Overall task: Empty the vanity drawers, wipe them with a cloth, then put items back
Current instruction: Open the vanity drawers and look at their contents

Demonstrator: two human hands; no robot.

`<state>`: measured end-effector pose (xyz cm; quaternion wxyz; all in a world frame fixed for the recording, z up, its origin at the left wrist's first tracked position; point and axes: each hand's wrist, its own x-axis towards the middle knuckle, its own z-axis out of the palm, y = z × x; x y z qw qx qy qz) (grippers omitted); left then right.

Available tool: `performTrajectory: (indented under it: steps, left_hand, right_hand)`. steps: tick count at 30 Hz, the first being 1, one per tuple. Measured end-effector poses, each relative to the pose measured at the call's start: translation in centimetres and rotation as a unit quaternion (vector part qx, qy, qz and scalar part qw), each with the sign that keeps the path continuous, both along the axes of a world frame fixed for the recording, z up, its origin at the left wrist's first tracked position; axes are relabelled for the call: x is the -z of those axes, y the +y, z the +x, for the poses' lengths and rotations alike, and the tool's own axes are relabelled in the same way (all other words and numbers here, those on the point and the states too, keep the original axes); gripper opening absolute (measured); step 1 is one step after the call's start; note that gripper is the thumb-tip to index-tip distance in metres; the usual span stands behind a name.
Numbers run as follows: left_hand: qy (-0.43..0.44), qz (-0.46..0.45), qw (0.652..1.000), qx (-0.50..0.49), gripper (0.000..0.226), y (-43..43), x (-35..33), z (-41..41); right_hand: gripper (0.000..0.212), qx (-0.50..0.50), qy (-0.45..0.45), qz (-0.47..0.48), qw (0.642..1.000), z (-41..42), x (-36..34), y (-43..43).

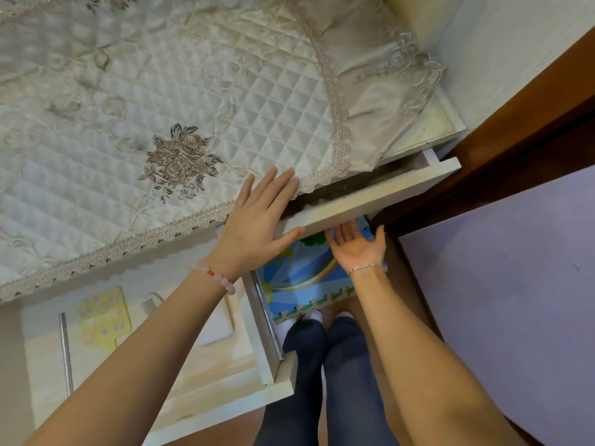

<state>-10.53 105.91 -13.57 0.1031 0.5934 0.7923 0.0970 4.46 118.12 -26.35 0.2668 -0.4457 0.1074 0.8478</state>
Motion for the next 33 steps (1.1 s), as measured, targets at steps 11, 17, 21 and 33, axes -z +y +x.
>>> performTrajectory:
  steps: [11,17,21,33]
  left_hand:
    - [0.030,-0.016,0.999,0.034,0.072,-1.1,-0.1,0.9]
    - [0.043,-0.024,0.998,0.027,0.073,-1.1,-0.1,1.1]
    - [0.046,-0.028,0.998,0.025,0.072,-1.1,-0.2,1.2]
    - [0.051,-0.038,0.998,-0.006,0.071,-1.3,-0.7,2.3]
  right_hand:
    - [0.072,0.027,-0.050,-0.010,0.998,8.5,-0.1,-4.9]
    - [0.075,0.028,-0.074,-0.010,0.997,11.3,-0.1,-6.7]
    - [0.075,0.036,-0.072,-0.014,0.997,12.6,-0.4,-7.5]
    - [0.073,0.003,-0.061,-0.007,0.998,14.2,-1.7,-7.8]
